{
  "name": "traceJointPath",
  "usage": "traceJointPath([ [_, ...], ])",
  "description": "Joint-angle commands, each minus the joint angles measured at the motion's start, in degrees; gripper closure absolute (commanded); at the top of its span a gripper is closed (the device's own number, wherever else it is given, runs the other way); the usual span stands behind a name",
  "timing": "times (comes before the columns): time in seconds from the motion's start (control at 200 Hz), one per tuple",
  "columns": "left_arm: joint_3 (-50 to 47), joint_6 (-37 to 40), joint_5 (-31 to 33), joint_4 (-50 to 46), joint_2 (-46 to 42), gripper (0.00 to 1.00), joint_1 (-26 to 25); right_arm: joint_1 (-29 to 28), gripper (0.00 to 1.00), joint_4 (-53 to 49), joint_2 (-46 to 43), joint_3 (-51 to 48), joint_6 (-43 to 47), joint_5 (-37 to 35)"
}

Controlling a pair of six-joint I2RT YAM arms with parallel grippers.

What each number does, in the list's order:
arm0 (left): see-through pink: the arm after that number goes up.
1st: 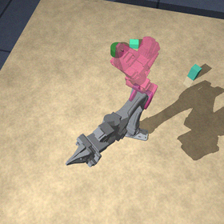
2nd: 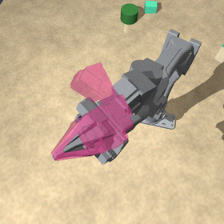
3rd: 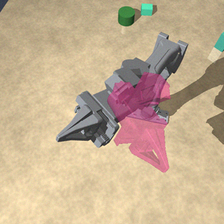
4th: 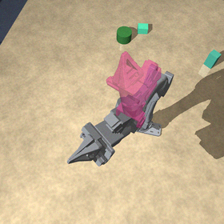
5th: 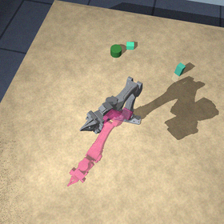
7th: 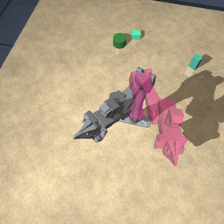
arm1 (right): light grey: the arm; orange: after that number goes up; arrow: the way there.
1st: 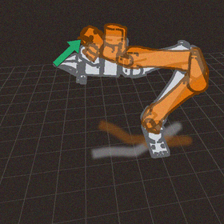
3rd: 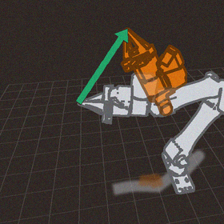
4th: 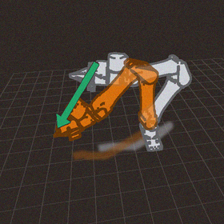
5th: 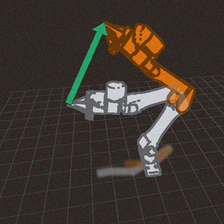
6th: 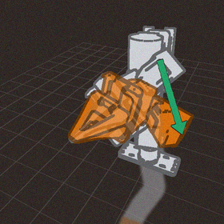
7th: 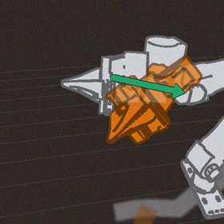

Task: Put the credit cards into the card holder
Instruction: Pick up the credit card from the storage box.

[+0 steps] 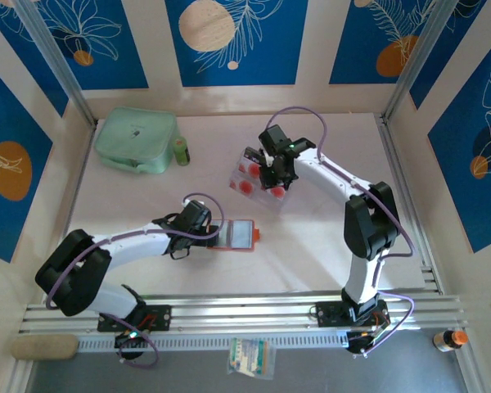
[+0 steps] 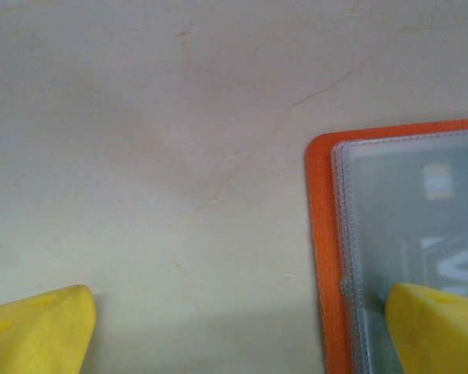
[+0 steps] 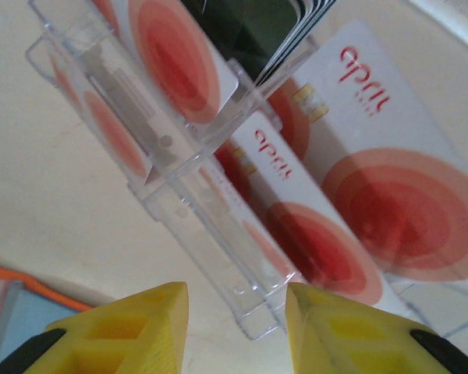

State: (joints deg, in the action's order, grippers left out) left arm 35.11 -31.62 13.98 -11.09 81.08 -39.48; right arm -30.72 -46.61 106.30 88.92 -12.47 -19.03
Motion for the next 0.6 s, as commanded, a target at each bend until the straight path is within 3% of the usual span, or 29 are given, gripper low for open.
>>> traceJointPath([
  [0.0,-0.7,-0.9,0.3,0.4,-1.3,0.05,0.5,-1.1,0.64,-2.4,2.0,2.7,3.4,-4.5],
  [0.595,-0.5,-1.0,0.2,0.4,-1.4,0.05,0.5,-3.5,0.69,-1.6,7.6,4.0,8.4,-13.5],
])
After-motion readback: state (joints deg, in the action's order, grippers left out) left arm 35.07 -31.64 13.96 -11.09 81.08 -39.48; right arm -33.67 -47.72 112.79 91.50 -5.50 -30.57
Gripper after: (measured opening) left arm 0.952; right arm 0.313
